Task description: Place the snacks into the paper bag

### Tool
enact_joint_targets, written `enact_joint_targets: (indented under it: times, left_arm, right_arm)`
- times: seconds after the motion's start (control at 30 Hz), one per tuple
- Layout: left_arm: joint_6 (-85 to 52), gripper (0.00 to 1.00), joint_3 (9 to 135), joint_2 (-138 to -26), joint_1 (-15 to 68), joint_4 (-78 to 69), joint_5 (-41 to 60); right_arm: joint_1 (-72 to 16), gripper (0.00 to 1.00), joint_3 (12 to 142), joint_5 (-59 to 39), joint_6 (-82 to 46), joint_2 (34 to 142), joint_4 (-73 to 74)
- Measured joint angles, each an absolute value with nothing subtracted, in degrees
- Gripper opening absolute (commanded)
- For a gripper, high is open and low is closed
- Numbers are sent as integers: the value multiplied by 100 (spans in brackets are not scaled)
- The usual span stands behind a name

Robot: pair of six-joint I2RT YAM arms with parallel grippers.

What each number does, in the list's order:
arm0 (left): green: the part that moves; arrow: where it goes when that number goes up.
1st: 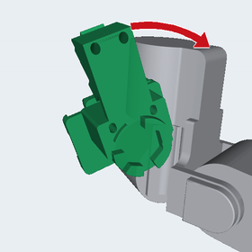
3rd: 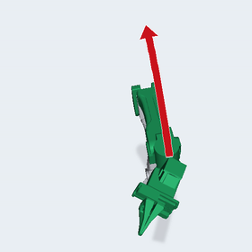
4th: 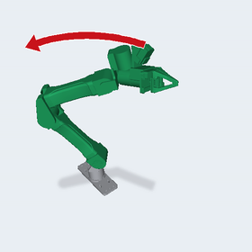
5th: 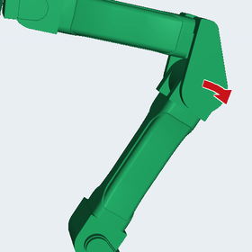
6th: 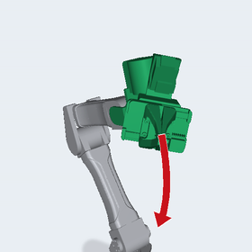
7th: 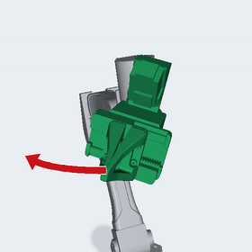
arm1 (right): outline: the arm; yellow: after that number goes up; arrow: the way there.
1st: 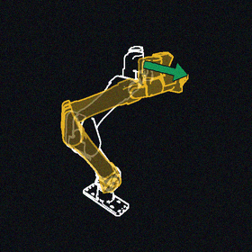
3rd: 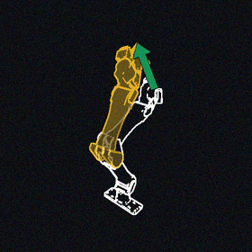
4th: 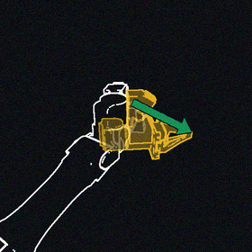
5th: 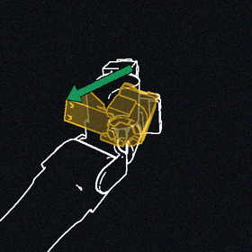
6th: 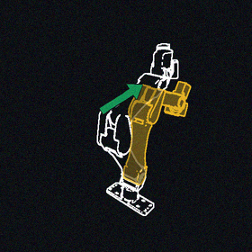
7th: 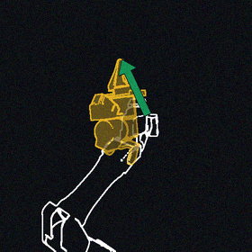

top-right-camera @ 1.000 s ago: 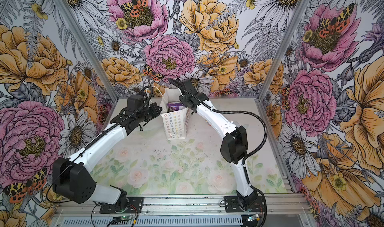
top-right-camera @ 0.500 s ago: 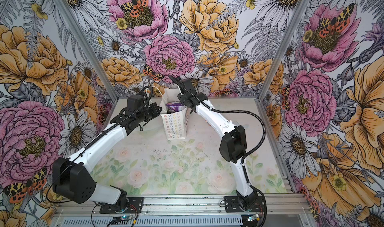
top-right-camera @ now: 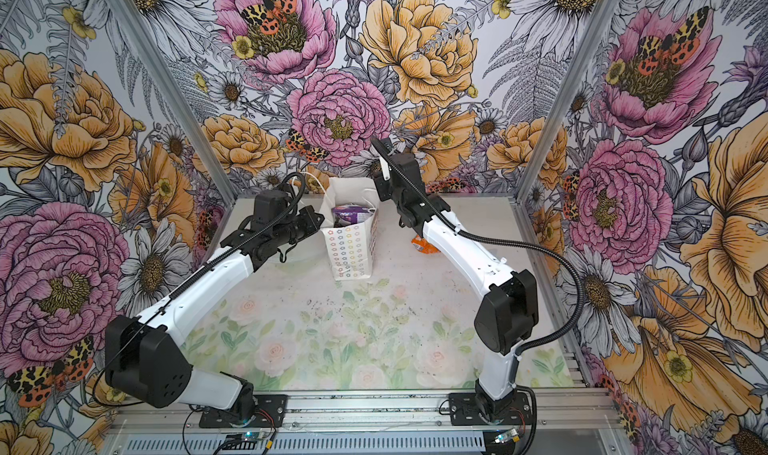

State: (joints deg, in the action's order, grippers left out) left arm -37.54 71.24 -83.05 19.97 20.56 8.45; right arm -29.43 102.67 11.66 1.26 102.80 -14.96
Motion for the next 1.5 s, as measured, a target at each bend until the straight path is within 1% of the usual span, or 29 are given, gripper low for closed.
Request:
enact_joint_targets:
  times: [0.13,0.37,0.57,0.93,1.13,1.5]
  left_arm:
    - [-3754,0,7124,-8305,1997,2056,845]
    - [-3752,0,7124,-8305,1997,2056,845]
    - [-3754,0,7124,-8305,1997,2056,845]
    - [-3754,0,7124,-8305,1997,2056,843]
    - [-3754,0,7124,-8305,1997,2056,845]
    - [-3754,0,7124,-8305,1997,2056,845]
  right_arm:
    - [-2877,45,10294,982,91,10259,-1500]
    - [-2930,45,10739,716,137,10606,-2510]
    - [-3022,45,10753,589,200,10761,-3033]
    - [-3175,45,11061,550,156,11166,-3304]
    - [-3186,45,11362,666,84,11417,-3450]
    - [-3192,44,11793,1273,43,11887,-3586]
